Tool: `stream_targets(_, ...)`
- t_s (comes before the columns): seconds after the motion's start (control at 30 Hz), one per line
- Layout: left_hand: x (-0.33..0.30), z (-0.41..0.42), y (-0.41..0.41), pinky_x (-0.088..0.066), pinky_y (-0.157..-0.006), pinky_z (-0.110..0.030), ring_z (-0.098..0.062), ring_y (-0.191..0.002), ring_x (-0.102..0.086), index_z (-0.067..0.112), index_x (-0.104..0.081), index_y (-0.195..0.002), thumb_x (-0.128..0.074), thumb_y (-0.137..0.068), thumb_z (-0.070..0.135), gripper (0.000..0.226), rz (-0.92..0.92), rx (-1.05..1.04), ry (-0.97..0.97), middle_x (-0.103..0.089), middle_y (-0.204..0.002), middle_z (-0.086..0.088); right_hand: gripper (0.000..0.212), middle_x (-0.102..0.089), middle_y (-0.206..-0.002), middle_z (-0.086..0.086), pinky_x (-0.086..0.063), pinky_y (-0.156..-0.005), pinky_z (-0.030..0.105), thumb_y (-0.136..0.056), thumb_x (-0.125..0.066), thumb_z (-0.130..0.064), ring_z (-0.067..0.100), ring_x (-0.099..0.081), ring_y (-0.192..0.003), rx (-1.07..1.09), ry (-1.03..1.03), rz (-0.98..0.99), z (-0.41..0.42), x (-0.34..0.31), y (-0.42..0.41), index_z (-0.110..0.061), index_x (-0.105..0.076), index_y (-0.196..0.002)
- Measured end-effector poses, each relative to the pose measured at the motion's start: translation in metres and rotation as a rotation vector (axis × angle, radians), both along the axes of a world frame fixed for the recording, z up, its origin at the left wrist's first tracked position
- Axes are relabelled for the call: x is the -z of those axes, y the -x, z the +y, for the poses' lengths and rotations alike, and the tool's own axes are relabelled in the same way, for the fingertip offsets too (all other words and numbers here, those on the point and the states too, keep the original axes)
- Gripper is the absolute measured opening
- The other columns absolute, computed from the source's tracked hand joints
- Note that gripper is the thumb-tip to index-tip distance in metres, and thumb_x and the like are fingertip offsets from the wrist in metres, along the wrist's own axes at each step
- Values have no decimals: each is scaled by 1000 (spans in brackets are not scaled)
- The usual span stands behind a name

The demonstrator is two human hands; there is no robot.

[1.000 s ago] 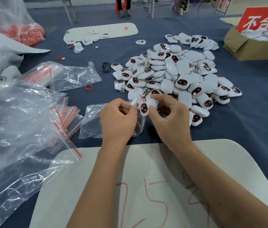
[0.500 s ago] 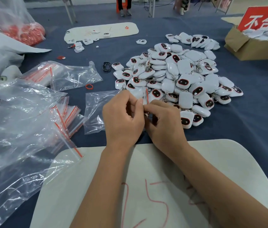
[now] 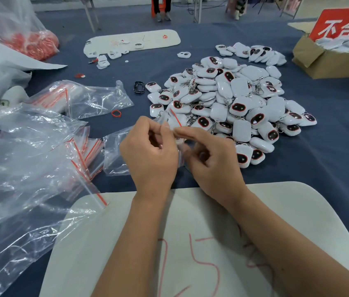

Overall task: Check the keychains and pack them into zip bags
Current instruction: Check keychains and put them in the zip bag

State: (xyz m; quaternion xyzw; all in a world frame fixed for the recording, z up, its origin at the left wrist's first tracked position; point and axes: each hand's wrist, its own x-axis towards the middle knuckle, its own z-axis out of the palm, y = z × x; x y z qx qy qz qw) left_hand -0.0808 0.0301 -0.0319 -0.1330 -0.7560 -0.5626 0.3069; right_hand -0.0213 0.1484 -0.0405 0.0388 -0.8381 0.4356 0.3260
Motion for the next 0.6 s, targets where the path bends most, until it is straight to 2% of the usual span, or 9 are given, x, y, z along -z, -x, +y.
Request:
stream_targets(0.07,0,0,1,-37,-56,-25,-11,-53,-48,13,-51,-67,-65,-89,16,26,-33,-28,-32,-48,-54,11,14,-73,-82,-7,-51,-66,28,-97,-66,-8,6,-65,-71,209,-9,77,1,2,0,-11,-76,-107)
stream_targets(0.13,0,0,1,-36,-56,-22,-9,-52,-47,13,-50,-66,-65,-88,16,27,-61,-37,-50,-47,-53,12,17,-75,-95,-2,-53,-77,39,-100,-59,-8,18,-65,-89,316,2,38,4,5,4,-10,-73,-109)
stream_targets(0.23,-3,1,-2,-34,-56,-20,-9,-53,-45,9,-49,-65,-64,-88,11,28,-39,-57,-84,-45,-54,11,39,-69,-127,5,-45,-103,44,-97,-51,0,27,-53,-120,269,-149,-162,5,7,10,-8,-63,-133)
stream_targets(0.3,-5,1,-3,-33,-56,-17,-6,-53,-42,9,-47,-65,-62,-90,7,29,1,-62,-176,-43,-56,11,64,-48,-158,6,-32,-120,42,-93,-48,5,32,-34,-145,100,-427,-358,1,7,12,-11,-44,-155)
stream_targets(0.37,-8,1,-2,-33,-56,-22,-7,-54,-38,11,-45,-66,-59,-92,5,30,-22,-17,-357,-41,-56,2,77,-26,-171,-3,-24,-124,42,-95,-46,1,27,-15,-157,13,-603,-473,-2,7,15,-22,-24,-165)
stream_targets(0.43,-11,0,-1,-32,-54,-32,-20,-53,-36,14,-43,-65,-56,-93,4,32,-114,22,-589,-38,-56,-8,76,-33,-167,-5,-30,-117,46,-96,-47,-1,27,-24,-151,29,-562,-472,-3,6,14,-24,-25,-165)
stream_targets(0.5,-12,-4,2,-30,-51,-29,-14,-49,-34,14,-41,-63,-54,-93,1,35,-169,0,-752,-38,-53,-3,67,-49,-148,3,-39,-106,47,-97,-54,-7,32,-39,-129,91,-532,-405,-2,7,11,-18,-36,-160)
stream_targets(0.57,-11,-9,7,-30,-51,-29,-13,-49,-35,14,-41,-61,-54,-92,1,36,-159,-43,-789,-39,-51,3,53,-50,-128,8,-39,-103,45,-100,-59,-20,31,-40,-116,168,-578,-401,-3,7,9,-14,-47,-151)
stream_targets(0.6,-10,-11,9,-32,-53,-32,-16,-52,-38,15,-42,-62,-55,-92,3,35,-141,-71,-727,-40,-54,1,45,-49,-124,8,-38,-104,44,-101,-59,-26,31,-38,-114,200,-598,-432,-3,7,10,-12,-53,-143)
